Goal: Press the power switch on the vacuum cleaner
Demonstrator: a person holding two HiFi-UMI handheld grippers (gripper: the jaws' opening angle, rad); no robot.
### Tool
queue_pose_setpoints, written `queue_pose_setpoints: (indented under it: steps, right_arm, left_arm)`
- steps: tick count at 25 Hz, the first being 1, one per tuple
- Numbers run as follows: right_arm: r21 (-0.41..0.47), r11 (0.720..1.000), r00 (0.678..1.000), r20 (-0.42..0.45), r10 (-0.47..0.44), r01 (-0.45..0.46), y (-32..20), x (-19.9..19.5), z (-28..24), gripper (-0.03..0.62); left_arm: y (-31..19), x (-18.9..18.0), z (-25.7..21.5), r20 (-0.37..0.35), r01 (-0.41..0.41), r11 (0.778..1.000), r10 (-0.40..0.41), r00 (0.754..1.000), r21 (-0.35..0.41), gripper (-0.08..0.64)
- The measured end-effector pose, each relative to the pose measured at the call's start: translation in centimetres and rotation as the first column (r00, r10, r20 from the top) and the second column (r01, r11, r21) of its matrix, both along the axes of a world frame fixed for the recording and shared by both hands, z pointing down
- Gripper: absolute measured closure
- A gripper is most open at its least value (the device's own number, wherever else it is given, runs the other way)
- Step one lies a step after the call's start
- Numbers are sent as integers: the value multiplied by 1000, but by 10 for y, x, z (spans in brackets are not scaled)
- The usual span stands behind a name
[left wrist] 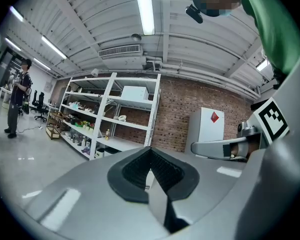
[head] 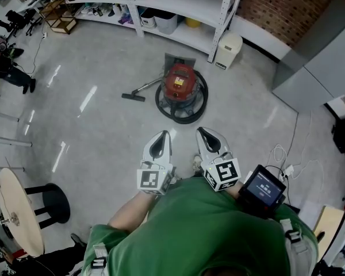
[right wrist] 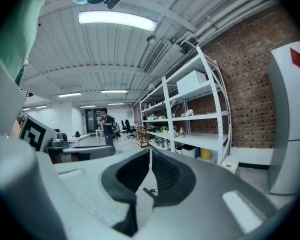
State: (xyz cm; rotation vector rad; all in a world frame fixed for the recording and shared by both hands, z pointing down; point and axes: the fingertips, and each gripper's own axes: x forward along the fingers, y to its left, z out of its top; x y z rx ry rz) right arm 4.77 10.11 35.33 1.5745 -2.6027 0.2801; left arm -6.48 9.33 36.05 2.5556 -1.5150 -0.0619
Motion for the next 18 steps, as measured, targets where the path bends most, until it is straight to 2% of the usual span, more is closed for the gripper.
queue_pose_setpoints:
  steps: [5, 10, 14, 18]
  right_arm:
    - [1, 1000, 1000, -2, 5, -5, -1, 1, 0, 580]
    - [2, 1000, 1000, -3, 8, -8, 0, 2, 0, 580]
    - [2, 1000, 1000, -3, 8, -8, -2, 3, 0, 580]
    - [7, 1000, 1000, -3, 3, -3, -3, 4, 0, 580]
  left_arm:
    - [0, 1, 3, 0, 0, 1000, 0, 1000, 10, 552]
    - [2, 5, -6, -1, -4, 1000, 4, 1000, -17, 552]
    - [0, 6, -2, 9, -6, 1000, 6, 1000, 3, 552]
    - [0, 9, -10, -5, 0, 1000, 0, 1000, -17, 552]
